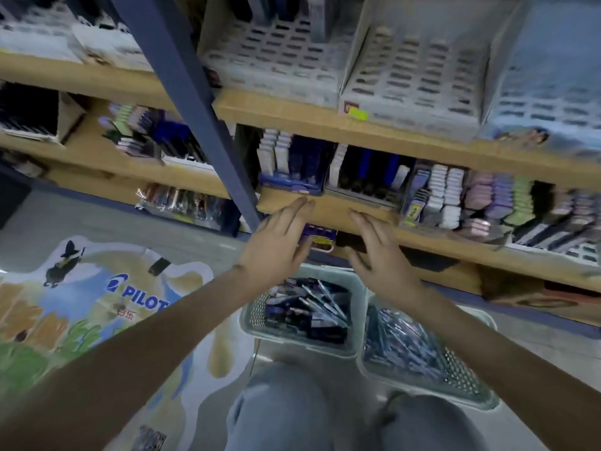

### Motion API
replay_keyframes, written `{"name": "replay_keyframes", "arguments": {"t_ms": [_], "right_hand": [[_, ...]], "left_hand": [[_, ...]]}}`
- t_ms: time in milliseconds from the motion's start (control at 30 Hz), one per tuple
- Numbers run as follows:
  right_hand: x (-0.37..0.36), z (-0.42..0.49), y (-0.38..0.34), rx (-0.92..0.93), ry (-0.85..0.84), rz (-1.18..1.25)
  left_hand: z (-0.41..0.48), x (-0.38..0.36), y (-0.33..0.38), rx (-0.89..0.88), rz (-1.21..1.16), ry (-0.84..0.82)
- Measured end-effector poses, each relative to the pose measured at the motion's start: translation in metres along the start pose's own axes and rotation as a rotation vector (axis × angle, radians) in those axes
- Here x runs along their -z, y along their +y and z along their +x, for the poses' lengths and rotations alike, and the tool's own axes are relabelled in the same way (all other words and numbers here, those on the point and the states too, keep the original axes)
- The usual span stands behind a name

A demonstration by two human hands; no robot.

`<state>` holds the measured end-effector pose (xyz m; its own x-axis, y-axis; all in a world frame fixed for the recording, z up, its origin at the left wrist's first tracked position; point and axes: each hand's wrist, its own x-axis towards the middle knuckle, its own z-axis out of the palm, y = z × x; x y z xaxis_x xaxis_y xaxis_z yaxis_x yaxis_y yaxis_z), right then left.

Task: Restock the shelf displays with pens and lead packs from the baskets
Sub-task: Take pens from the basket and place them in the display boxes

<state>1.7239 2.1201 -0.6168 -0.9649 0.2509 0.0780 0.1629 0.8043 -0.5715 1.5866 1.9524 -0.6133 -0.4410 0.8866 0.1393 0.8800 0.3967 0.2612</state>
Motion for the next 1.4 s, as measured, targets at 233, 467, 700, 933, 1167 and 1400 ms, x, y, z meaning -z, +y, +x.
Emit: {"name": "replay_keyframes", "arguments": {"t_ms": [233, 467, 700, 933, 1167, 1400], "right_hand": [[-0.091, -0.006, 0.068, 0.055, -0.015, -0.047], [-0.137, -0.042, 0.092, -0.061, -0.129, -0.084], [-0.200, -0.044, 0.102, -0.119, -0.352, -0.201], [-0.253, -0.042, 0.100, -0.134, -0.568, -0.355], [-0.275, -0.041, 0.097, -0.162, -0.703, -0.602], [-0.280, -0.037, 0.097, -0.121, -0.710, -0.530]], "left_hand": [[-0.005, -0.100, -0.026, -0.055, 0.002, -0.009], [-0.047, -0.156, -0.029, 0.041, 0.002, -0.196], [-0.090, -0.200, -0.069, 0.154, 0.007, -0.280], [-0.107, -0.224, -0.087, 0.146, 0.023, -0.307], [-0.115, -0.234, -0.089, 0.141, -0.010, -0.299], [-0.116, -0.247, -0.085, 0.093, -0.012, -0.283]]}}
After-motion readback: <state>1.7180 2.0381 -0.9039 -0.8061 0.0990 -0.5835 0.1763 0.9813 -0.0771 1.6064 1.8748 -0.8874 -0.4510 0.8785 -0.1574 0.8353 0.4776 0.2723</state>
